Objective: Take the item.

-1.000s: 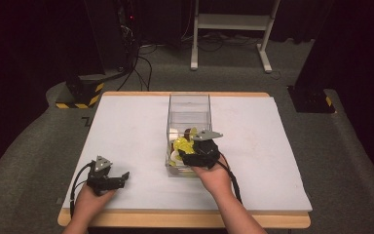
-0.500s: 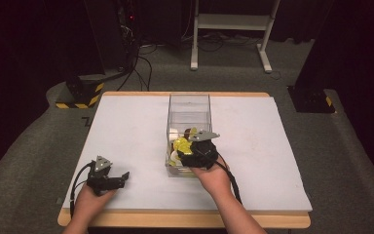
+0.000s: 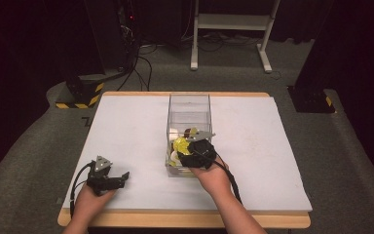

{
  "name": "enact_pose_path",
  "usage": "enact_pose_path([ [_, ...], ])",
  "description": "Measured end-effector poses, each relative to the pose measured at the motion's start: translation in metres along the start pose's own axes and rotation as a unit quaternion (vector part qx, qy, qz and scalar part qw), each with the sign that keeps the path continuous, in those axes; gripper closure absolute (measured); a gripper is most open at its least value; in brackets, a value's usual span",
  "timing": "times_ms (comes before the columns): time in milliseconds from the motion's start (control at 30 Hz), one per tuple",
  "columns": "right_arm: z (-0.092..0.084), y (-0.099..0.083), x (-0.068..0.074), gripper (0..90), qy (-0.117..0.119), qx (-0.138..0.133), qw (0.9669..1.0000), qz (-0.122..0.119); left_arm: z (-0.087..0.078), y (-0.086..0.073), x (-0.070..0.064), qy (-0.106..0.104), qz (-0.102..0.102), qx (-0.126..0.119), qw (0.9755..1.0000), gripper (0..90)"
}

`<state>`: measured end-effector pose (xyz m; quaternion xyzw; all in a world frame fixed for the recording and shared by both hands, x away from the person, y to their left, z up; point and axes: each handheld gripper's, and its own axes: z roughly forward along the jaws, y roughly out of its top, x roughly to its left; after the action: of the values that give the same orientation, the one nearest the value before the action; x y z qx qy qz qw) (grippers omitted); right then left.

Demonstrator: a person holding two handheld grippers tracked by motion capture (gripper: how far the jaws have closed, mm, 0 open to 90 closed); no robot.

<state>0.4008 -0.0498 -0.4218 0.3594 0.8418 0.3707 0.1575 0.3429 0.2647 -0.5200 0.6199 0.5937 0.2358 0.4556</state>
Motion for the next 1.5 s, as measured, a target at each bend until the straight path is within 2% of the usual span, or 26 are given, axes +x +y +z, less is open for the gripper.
enact_pose_path([
  [633, -0.004, -0.003, 0.0, 40.7, 0.005, -0.017, 0.9998, 0.007, 0.0, 0.0, 0.0, 0.0, 0.0, 0.0, 1.0, 13.6],
  [667, -0.005, -0.003, 0.0, 41.7, 0.005, -0.019, 0.9998, 0.005, 0.0, 0.0, 0.0, -0.001, -0.001, 0.0, 1.0, 13.7],
  [700, -0.006, -0.003, 0.0, 51.9, 0.005, -0.022, 0.9997, 0.004, 0.0, 0.0, 0.0, 0.0, 0.001, 0.0, 1.0, 13.6],
  [767, -0.009, -0.004, 0.001, 52.1, 0.0, -0.035, 0.9994, -0.002, 0.0, 0.0, 0.0, 0.0, -0.001, 0.0, 1.0, 13.7],
  [933, -0.01, -0.004, 0.002, 49.9, 0.002, -0.036, 0.9994, -0.001, 0.0, 0.0, 0.0, 0.0, -0.001, -0.001, 1.0, 13.7],
  [1067, -0.016, -0.002, 0.002, 48.4, -0.001, -0.058, 0.9983, 0.004, 0.0, 0.0, 0.0, 0.0, 0.0, 0.0, 1.0, 13.6],
  [1233, -0.026, 0.002, 0.001, 58.7, -0.017, -0.089, 0.9959, 0.005, 0.0, 0.0, 0.0, 0.0, 0.0, 0.0, 1.0, 13.6],
  [1367, -0.02, 0.002, -0.001, 58.5, -0.022, -0.068, 0.9975, 0.002, 0.0, 0.0, 0.0, 0.0, 0.001, 0.001, 1.0, 13.7],
  [1500, -0.012, 0.001, 0.004, 56.3, -0.018, -0.048, 0.9987, -0.006, 0.0, 0.0, 0.0, 0.0, 0.001, 0.0, 1.0, 13.7],
])
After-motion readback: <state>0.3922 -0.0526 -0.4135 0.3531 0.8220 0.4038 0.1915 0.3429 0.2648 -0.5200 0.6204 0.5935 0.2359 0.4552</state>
